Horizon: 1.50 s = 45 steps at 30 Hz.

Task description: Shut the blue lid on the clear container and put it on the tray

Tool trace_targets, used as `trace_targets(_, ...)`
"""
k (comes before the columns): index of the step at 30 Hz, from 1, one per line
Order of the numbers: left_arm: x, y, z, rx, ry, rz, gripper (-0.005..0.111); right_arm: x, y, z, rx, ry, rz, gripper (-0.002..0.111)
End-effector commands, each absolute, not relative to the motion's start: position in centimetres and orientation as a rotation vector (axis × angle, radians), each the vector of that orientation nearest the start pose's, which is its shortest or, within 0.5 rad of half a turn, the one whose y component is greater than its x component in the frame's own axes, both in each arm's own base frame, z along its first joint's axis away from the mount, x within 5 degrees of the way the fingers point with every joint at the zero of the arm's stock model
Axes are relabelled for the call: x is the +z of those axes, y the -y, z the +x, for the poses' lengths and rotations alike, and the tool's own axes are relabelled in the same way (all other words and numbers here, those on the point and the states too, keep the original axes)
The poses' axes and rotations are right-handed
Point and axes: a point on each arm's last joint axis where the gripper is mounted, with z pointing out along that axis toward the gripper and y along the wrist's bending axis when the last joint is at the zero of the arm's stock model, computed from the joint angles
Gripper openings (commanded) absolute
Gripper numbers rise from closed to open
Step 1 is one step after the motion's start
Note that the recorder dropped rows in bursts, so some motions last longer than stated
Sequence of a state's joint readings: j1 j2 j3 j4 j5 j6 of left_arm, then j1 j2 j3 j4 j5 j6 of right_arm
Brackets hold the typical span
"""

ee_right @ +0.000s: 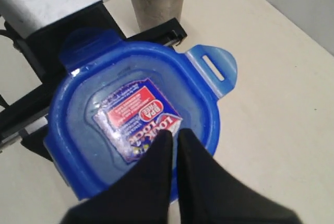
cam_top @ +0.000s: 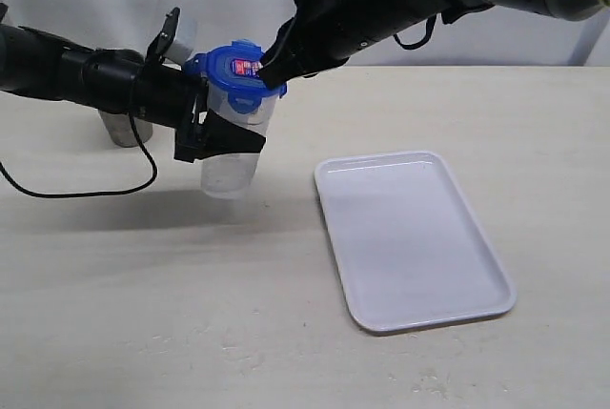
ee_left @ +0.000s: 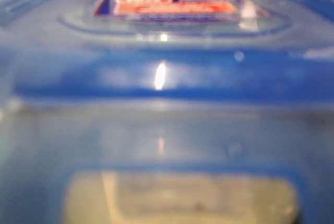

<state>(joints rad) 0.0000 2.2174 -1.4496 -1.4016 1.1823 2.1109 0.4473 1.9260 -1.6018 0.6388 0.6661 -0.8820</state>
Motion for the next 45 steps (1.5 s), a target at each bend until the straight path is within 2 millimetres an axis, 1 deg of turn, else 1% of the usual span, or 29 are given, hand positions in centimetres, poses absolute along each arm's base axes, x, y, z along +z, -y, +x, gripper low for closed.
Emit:
trace_targets(1,16.4,8.6,42.8,-0.938,-1.569,1.225,0.000,26.5,-21.4,38.7,0.391,-2.162,-1.110,0.004)
trace_targets(4,16.4,8.6,42.9,-0.939,-1.568,1.220,0.000,26.3,-21.1,38.8,0.349,-2.186,-1.112,0.004)
trace_targets(15,16.4,8.6,42.9,-0.940,-1.567,1.215,0.000,26.1,-21.1,38.3,0.374,-2.227,-1.143,0.004)
trace_targets(19,16.4,8.6,42.9,-0.940,-1.567,1.215,0.000,26.3,-21.2,38.5,0.374,-2.212,-1.126,0.004)
trace_targets(22,16.4,8.6,42.9,-0.939,-1.568,1.219,0.000,28.1,-21.3,38.7,0.382,-2.161,-1.087,0.005)
trace_targets(23,16.4,8.6,42.9,-0.939,-1.568,1.221,0.000,29.1,-21.4,38.6,0.409,-2.147,-1.049,0.008)
trace_targets(25,16.1,8.4,43.1,-0.892,-1.600,1.218,0.000,31.3,-21.6,38.5,0.480,-2.123,-0.965,0.019)
trace_targets(28,15.4,8.0,43.6,-0.776,-1.673,1.237,0.000,33.8,-22.1,38.3,0.621,-2.143,-0.821,0.033)
trace_targets(31,14.6,7.7,43.9,-0.666,-1.730,1.284,0.000,35.1,-22.4,38.1,0.707,-2.170,-0.775,0.043)
trace_targets(33,14.6,7.9,44.0,-0.655,-1.734,1.289,0.000,34.9,-22.7,38.3,0.737,-2.199,-0.766,0.047)
trace_targets(35,14.7,8.2,43.8,-0.683,-1.720,1.288,0.000,34.0,-22.9,38.8,0.755,-2.239,-0.738,0.047)
trace_targets(39,14.8,8.8,43.7,-0.692,-1.708,1.308,0.000,30.8,-23.6,40.2,0.776,-2.331,-0.679,0.047)
trace_targets(41,14.8,9.0,43.6,-0.689,-1.709,1.313,0.000,29.7,-23.9,40.5,0.775,-2.353,-0.683,0.047)
trace_targets(43,14.8,9.1,43.6,-0.691,-1.707,1.315,0.000,29.0,-24.2,40.5,0.734,-2.355,-0.734,0.047)
trace_targets(45,14.8,9.1,43.6,-0.688,-1.709,1.315,0.000,29.0,-24.6,40.5,0.618,-2.350,-0.790,0.048)
